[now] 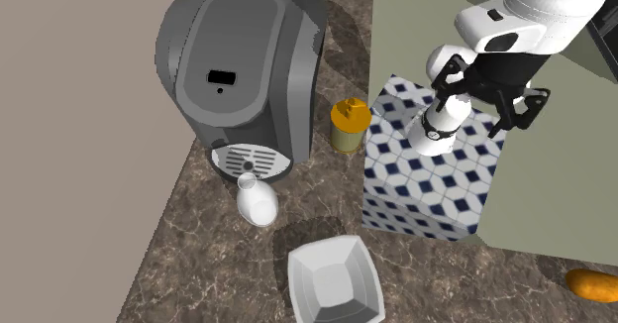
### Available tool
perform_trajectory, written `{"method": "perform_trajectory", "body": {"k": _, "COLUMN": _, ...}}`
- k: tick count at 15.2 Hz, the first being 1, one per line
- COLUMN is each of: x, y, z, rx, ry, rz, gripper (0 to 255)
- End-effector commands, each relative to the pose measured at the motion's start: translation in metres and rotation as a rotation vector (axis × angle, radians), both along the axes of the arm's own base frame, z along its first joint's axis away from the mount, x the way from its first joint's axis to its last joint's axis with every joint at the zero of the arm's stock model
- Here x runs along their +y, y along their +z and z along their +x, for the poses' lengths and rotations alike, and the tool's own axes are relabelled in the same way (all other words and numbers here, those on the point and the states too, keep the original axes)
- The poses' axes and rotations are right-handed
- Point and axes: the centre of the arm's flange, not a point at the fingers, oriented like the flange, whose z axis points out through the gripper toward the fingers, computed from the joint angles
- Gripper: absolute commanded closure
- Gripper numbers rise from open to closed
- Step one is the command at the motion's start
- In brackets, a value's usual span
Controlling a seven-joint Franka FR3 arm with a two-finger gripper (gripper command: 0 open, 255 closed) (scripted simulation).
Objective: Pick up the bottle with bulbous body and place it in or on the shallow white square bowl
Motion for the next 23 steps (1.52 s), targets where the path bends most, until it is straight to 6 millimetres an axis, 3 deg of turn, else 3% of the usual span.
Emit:
{"method": "perform_trajectory", "body": {"k": 1, "x": 0.000, "y": 0.000, "z": 0.000, "rx": 0.000, "ry": 0.000, "rz": 0.000, "gripper": 0}}
{"method": "perform_trajectory", "body": {"k": 23, "x": -0.207, "y": -0.116, "z": 0.153, "rx": -0.029, "ry": -0.022, "rz": -0.047, "gripper": 0}}
